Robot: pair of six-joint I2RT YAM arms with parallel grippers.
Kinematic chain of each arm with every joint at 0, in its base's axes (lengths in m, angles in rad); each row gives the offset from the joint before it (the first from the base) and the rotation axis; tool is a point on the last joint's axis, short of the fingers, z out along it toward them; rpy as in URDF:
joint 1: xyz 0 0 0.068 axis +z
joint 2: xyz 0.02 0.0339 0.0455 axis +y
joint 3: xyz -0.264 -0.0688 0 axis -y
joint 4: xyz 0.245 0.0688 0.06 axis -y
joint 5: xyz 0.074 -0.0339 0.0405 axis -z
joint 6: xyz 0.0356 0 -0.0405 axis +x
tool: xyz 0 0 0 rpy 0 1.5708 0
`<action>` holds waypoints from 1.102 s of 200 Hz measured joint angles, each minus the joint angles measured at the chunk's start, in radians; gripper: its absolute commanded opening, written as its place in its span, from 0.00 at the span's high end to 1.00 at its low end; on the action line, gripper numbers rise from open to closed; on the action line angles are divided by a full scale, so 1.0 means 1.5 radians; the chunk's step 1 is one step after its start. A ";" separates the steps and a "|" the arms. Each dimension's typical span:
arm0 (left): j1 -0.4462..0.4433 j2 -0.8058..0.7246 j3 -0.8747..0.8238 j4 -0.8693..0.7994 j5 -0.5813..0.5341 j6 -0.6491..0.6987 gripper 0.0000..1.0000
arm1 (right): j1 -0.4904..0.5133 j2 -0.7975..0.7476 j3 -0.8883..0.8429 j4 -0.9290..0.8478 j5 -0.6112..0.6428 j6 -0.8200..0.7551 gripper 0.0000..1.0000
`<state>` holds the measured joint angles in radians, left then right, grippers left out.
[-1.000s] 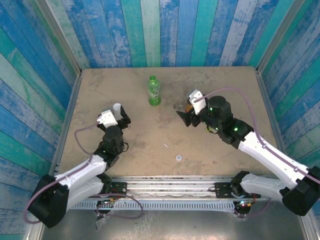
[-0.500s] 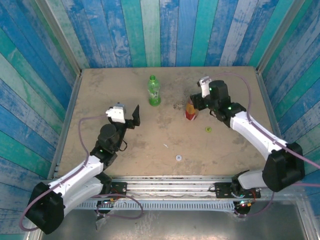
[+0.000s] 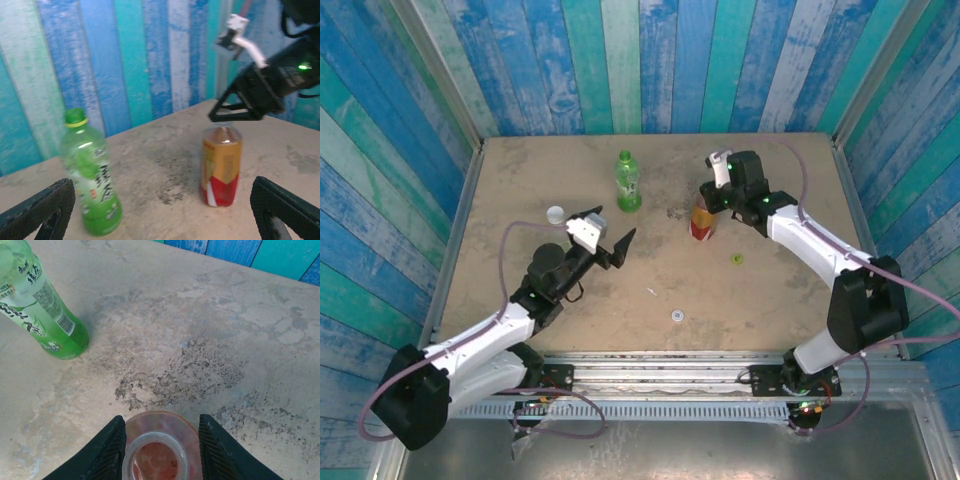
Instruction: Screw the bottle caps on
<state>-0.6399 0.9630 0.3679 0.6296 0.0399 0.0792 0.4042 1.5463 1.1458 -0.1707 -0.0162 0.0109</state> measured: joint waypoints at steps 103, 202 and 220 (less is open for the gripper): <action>-0.047 0.205 0.032 0.141 0.079 -0.004 0.06 | -0.001 -0.023 -0.003 -0.021 -0.037 -0.003 0.80; -0.081 0.451 0.078 0.336 0.095 -0.028 0.06 | 0.086 -0.165 -0.110 -0.011 -0.065 0.005 0.80; -0.081 0.485 0.086 0.360 0.095 -0.038 0.06 | 0.102 -0.176 -0.125 -0.002 -0.065 0.002 0.80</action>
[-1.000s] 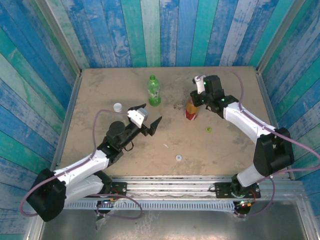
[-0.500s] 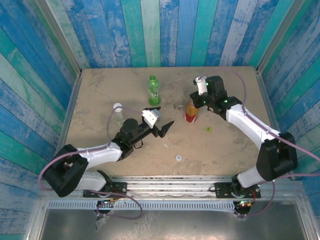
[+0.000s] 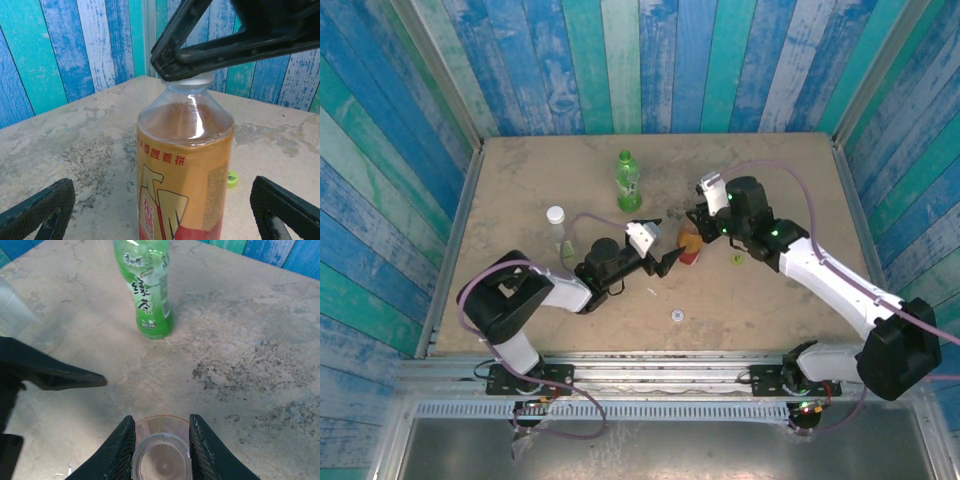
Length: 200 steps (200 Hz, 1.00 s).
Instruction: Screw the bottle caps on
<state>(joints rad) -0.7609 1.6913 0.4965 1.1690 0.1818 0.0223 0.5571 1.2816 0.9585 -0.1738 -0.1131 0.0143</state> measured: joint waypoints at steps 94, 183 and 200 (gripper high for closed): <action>0.000 0.104 0.011 0.088 -0.003 -0.041 0.14 | 0.107 0.020 -0.047 0.096 0.059 0.015 0.79; -0.005 0.118 0.009 0.116 0.000 -0.036 0.47 | 0.124 0.045 -0.028 0.086 0.103 0.026 0.59; -0.004 0.118 0.006 0.118 0.001 -0.035 0.47 | 0.124 0.034 -0.028 0.073 0.103 0.021 0.50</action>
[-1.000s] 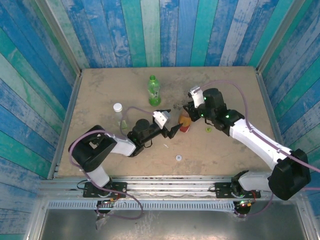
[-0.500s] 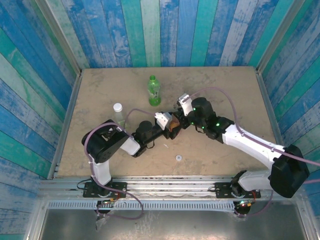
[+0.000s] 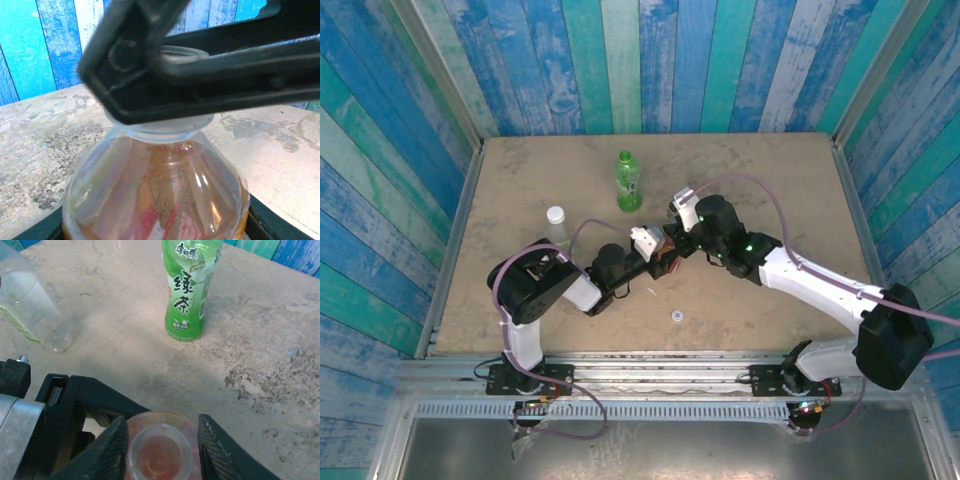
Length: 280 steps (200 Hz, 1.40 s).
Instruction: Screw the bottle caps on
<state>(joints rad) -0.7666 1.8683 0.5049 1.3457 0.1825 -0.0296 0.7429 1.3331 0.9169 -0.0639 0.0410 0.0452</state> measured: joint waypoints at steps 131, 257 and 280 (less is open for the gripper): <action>0.098 -0.002 -0.081 0.096 0.212 -0.005 0.48 | 0.018 -0.264 -0.193 -0.036 -0.074 -0.083 0.25; 0.102 -0.010 -0.102 0.110 0.282 0.012 0.48 | 0.255 -0.291 -0.405 -0.026 0.035 0.065 0.43; 0.102 -0.010 -0.102 0.110 0.282 0.012 0.48 | 0.265 -0.222 -0.405 0.004 0.040 0.068 0.48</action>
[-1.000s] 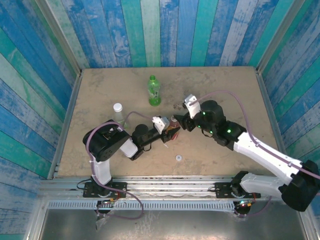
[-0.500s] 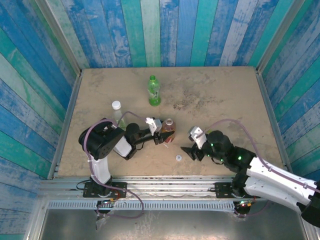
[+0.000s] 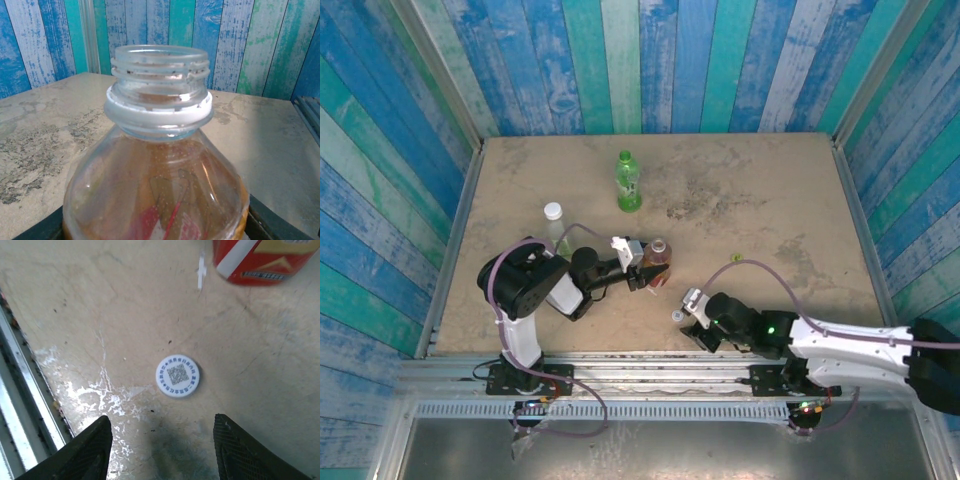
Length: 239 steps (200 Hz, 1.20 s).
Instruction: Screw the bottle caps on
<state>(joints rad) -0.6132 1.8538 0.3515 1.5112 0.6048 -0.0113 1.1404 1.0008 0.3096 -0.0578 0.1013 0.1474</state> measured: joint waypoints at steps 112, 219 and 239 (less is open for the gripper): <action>0.000 0.000 -0.003 0.005 0.000 -0.006 0.47 | 0.002 0.209 0.014 0.180 0.010 0.036 0.55; 0.000 0.000 -0.003 0.005 0.000 -0.006 0.46 | 0.003 0.257 0.046 0.198 0.035 0.052 0.66; 0.000 0.000 -0.003 0.005 0.000 -0.006 0.46 | 0.003 0.257 0.046 0.198 0.035 0.052 0.69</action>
<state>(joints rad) -0.6132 1.8538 0.3466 1.5188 0.6048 -0.0200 1.1442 1.3861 0.3786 0.2394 0.1543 0.2253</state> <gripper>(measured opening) 0.589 0.327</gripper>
